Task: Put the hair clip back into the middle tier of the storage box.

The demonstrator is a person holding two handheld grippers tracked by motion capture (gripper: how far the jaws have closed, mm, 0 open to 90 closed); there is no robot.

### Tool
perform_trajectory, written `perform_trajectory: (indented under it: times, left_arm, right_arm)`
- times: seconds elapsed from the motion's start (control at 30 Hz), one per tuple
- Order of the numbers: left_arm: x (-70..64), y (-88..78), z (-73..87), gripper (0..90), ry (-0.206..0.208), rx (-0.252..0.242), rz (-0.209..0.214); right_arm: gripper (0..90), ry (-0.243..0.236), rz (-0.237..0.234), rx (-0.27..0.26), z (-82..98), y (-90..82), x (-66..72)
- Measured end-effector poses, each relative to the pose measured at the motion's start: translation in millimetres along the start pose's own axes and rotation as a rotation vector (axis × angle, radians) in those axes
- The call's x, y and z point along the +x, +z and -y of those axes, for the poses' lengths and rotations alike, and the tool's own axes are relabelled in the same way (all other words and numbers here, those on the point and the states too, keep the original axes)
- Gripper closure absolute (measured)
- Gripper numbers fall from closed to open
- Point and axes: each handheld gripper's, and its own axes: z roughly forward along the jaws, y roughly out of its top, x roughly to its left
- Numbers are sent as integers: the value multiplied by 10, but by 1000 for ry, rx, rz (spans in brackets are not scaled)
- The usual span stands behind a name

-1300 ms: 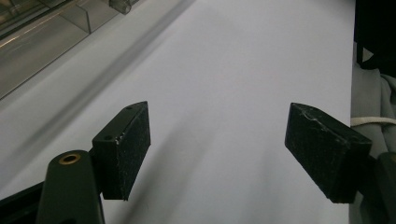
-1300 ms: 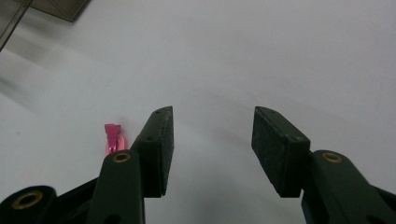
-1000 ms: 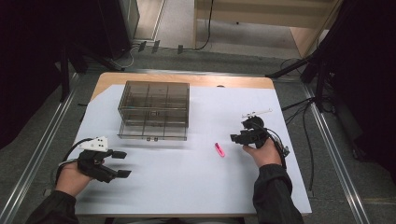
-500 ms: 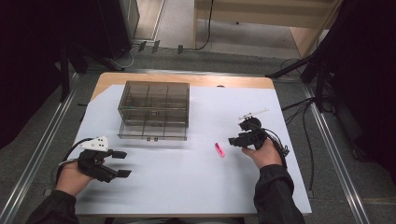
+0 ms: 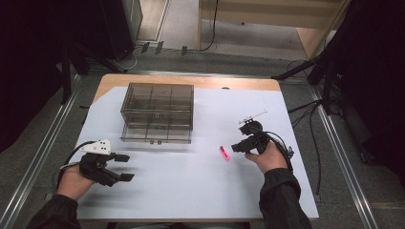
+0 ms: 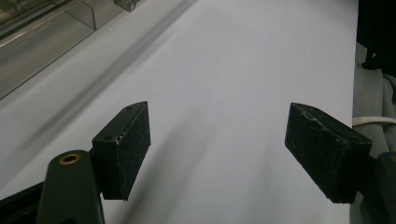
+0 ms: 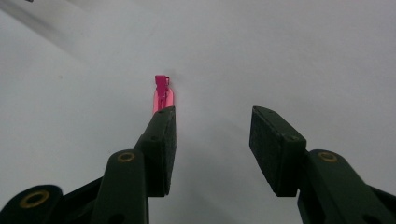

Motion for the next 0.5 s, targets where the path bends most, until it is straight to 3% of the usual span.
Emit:
perform_trajectory:
  times: [0.5]
  left_arm:
    - [-5, 5, -4, 234, 2, 0, 0]
  right_arm:
    - [540, -43, 21, 82, -24, 84, 131]
